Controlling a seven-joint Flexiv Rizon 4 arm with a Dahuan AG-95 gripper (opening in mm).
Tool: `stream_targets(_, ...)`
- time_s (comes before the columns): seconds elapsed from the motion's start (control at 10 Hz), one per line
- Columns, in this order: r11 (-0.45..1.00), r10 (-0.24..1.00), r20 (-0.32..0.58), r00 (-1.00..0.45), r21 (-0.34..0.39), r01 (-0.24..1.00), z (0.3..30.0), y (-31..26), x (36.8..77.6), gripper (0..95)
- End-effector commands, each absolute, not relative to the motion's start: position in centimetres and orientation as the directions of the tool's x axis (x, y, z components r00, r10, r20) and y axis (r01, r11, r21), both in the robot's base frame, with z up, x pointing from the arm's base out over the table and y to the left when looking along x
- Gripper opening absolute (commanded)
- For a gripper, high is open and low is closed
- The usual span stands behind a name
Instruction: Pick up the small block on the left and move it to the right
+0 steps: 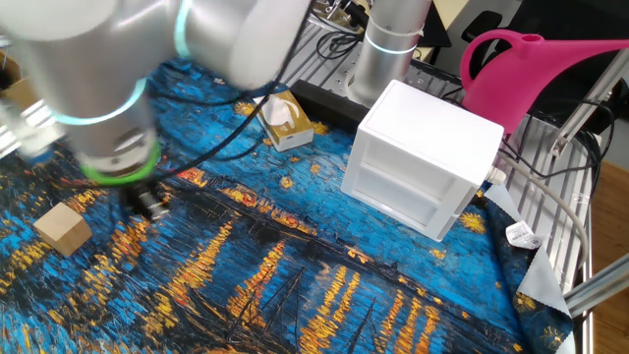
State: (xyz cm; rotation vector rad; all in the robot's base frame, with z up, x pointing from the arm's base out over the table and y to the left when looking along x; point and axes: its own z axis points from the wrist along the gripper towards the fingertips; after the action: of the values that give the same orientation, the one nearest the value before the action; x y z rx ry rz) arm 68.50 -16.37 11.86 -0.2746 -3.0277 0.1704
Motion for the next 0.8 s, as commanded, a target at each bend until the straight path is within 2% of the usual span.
stream_targets(0.1, 0.989, 0.108, 0.101, -0.989, -0.115, 0.096, 12.7, -19.1, 71.6, 0.0)
stream_targets(0.8, 0.99, -0.074, 0.119, -0.99, -0.107, -0.087, 13.4, -25.4, 75.9, 0.0)
